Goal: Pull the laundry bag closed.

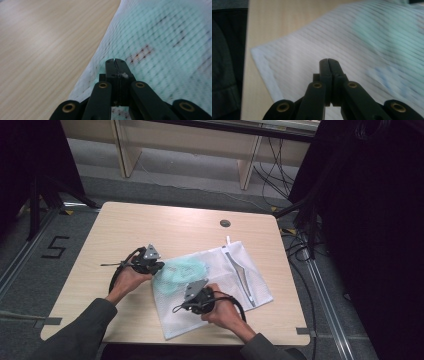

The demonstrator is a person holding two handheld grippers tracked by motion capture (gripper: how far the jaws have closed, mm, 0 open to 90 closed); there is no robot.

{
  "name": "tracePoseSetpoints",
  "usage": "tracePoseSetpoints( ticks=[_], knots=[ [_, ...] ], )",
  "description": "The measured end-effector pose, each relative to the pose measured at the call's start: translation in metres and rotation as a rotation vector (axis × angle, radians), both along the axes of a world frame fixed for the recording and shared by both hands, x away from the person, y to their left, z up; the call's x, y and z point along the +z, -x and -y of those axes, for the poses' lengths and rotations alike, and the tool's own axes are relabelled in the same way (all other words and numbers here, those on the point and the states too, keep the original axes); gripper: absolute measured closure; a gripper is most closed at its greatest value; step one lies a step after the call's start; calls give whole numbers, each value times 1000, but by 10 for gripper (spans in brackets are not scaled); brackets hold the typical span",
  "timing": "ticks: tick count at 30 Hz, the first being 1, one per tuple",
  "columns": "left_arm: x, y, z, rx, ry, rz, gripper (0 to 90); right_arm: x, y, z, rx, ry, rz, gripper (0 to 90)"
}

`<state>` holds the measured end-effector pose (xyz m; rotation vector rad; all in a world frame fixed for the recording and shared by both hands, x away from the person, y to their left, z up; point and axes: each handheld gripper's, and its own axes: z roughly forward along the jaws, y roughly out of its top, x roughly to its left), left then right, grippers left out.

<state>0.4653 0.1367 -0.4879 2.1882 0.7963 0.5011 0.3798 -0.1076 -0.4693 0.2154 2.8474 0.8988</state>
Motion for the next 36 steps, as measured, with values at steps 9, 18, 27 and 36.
tracePoseSetpoints(
  ticks=[9, 18, 27, 36],
  knots=[
    [7, 63, 18, -76, 116, -104, 894, 1, -21, 86, -198, 25, 9, 900],
    [-13, 66, 31, -97, 13, -132, 894, -14, -27, 111, -237, 106, -20, 900],
    [-18, 54, 15, -65, -6, -165, 894, -18, -18, 92, -179, 133, -44, 900],
    [-14, 47, 0, -65, -67, -174, 894, -19, -8, 67, -110, 134, -47, 900]
  ],
)
